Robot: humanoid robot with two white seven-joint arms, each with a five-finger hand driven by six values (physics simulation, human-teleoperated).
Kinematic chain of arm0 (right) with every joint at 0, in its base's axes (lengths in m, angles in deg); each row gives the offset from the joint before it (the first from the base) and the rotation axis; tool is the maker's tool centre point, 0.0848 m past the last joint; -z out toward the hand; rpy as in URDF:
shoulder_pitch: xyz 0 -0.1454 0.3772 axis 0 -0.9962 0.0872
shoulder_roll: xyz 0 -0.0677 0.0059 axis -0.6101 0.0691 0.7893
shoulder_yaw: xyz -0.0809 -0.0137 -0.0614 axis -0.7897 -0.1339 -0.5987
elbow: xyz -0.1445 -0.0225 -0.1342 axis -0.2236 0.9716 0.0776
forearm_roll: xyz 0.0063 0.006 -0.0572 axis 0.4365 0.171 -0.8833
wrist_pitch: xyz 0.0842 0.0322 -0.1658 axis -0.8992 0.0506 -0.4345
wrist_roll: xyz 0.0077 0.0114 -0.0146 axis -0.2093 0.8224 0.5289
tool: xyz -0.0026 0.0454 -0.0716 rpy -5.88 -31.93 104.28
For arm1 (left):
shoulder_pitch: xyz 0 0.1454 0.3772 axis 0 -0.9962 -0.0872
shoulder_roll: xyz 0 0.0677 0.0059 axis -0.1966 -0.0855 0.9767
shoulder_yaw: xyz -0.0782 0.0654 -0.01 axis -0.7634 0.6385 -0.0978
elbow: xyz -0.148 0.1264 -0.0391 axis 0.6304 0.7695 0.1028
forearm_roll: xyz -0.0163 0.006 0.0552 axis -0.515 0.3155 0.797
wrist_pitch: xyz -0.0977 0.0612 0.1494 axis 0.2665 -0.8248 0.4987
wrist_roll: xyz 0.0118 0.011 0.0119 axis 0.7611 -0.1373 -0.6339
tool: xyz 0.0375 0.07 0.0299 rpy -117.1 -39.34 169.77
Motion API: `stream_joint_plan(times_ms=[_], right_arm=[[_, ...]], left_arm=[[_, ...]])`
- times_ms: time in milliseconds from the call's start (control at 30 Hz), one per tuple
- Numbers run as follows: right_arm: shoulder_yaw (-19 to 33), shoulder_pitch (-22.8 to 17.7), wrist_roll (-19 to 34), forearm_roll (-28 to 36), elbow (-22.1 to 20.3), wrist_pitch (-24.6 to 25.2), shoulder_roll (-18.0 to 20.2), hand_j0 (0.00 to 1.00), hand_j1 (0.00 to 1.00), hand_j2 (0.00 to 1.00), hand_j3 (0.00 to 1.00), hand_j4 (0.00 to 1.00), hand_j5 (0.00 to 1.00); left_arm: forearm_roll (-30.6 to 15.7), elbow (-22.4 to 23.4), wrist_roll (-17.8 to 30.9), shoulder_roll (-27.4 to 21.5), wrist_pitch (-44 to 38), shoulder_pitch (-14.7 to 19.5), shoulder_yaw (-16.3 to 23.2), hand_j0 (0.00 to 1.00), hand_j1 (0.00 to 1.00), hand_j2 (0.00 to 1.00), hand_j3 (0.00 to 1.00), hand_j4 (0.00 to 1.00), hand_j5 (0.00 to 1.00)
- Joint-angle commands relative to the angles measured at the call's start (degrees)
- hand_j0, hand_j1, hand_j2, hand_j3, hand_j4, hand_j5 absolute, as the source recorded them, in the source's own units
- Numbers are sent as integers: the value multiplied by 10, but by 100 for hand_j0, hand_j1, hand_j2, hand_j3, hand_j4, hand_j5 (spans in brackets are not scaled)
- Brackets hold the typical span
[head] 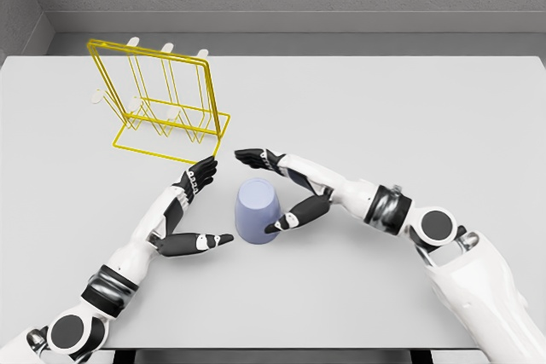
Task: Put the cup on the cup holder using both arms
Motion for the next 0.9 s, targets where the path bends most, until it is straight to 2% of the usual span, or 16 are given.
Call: stream_joint_plan(times_ms=[0, 100, 200, 267, 333, 433, 500, 600, 867], right_arm=[[8, 0, 0, 4, 1, -1, 8, 100, 100, 100, 100, 100, 100], [30, -2, 0, 3, 23, -2, 29, 100, 100, 100, 100, 100, 100], [72, -6, 0, 4, 23, -2, 56, 100, 100, 100, 100, 100, 100], [80, -8, 0, 4, 23, -2, 69, 100, 100, 100, 100, 100, 100], [102, -5, 0, 3, 25, -1, 100, 100, 100, 100, 100, 100, 100], [121, 25, 0, -31, 68, -1, 155, 100, 100, 100, 100, 100, 100], [131, 32, 0, -59, 70, 1, 193, 100, 100, 100, 100, 100, 100], [127, 30, 0, -79, 71, 6, 192, 100, 100, 100, 100, 100, 100], [142, 31, 0, -82, 97, 2, 200, 100, 100, 100, 100, 100, 100]], left_arm=[[1, -1, 0, 0, 0, 0, 0, 100, 100, 100, 100, 100, 100], [1, 0, 0, 5, 0, 0, 0, 100, 100, 100, 100, 100, 100], [1, 1, -1, 15, -9, 0, 1, 100, 100, 100, 100, 100, 100], [3, 3, -1, 24, -10, 1, 2, 100, 100, 100, 100, 100, 100], [11, 4, -1, 31, -18, 7, 3, 100, 100, 100, 100, 100, 100], [22, 7, -1, 42, -22, 8, 4, 100, 100, 100, 100, 100, 100], [22, 8, -1, 43, -24, 8, 5, 100, 100, 100, 100, 100, 100], [23, 12, -1, 51, -24, 9, 7, 100, 100, 100, 100, 100, 100], [42, 16, 0, 71, -26, 11, 9, 100, 100, 100, 100, 100, 100]])
